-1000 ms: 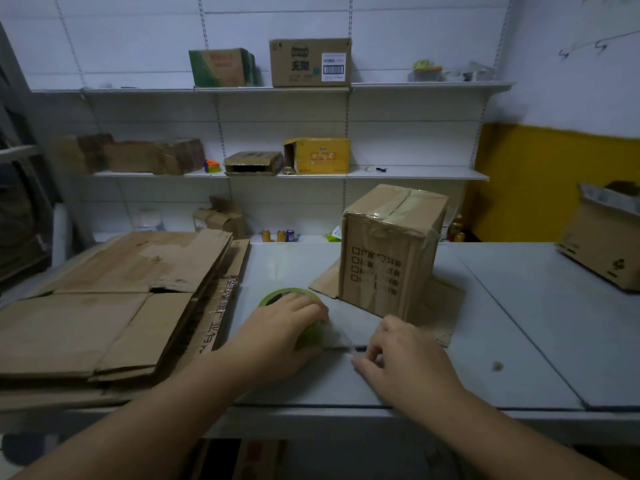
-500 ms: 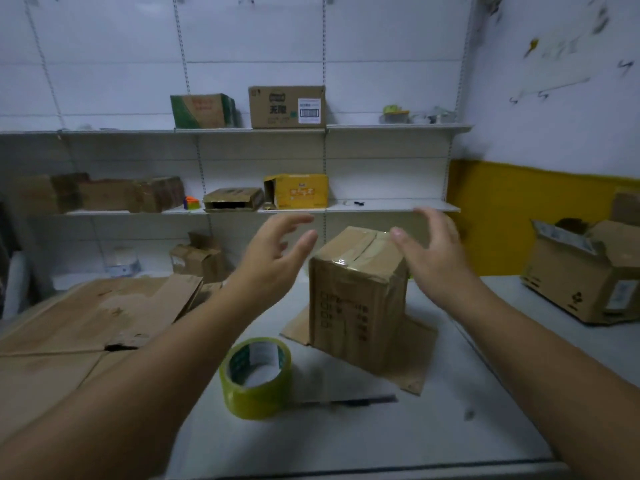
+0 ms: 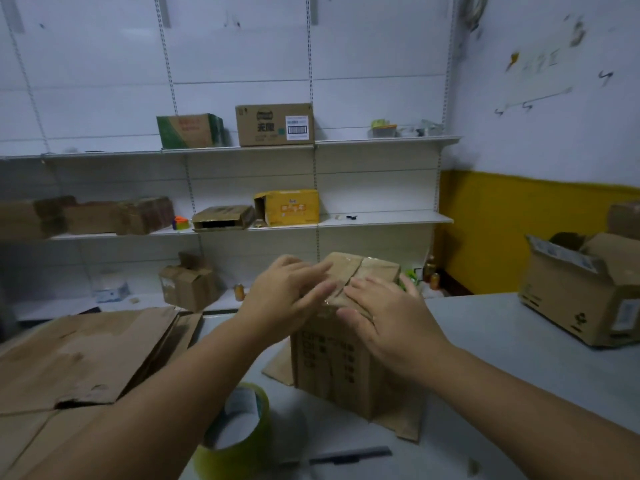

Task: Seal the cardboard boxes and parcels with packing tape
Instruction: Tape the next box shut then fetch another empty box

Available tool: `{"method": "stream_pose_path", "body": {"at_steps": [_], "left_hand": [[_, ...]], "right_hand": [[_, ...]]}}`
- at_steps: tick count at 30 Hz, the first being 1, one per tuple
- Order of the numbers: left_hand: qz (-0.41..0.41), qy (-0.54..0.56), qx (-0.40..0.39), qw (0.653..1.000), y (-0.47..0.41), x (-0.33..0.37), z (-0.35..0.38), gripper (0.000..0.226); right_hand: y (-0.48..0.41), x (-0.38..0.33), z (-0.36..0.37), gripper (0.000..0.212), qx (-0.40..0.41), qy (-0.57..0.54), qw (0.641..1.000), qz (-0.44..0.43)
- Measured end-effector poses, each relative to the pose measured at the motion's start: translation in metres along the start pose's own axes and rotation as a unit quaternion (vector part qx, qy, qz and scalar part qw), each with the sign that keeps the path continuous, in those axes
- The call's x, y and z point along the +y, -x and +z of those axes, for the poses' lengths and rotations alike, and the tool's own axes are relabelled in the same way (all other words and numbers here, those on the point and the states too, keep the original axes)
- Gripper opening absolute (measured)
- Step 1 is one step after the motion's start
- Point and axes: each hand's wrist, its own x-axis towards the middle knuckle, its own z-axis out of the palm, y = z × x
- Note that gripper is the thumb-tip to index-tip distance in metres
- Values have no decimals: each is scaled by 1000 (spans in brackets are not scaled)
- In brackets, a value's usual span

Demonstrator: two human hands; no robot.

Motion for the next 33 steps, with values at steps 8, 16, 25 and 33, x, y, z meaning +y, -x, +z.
{"method": "stream_pose_path", "body": {"at_steps": [8, 16, 25, 33], "left_hand": [[110, -25, 143, 983, -6, 7, 21, 59], [81, 5, 148, 986, -3, 20, 17, 48], [-447, 483, 75, 749, 9, 52, -12, 90], [-342, 786, -127, 499, 14, 48, -50, 100]], "right_hand": [[-29, 39, -7, 41, 84, -318, 925, 191], [-63, 58, 22, 15, 6, -502, 804, 318], [-52, 60, 15, 14, 97, -507, 800, 306], [-13, 44, -42, 13, 275, -542, 788, 99]]}}
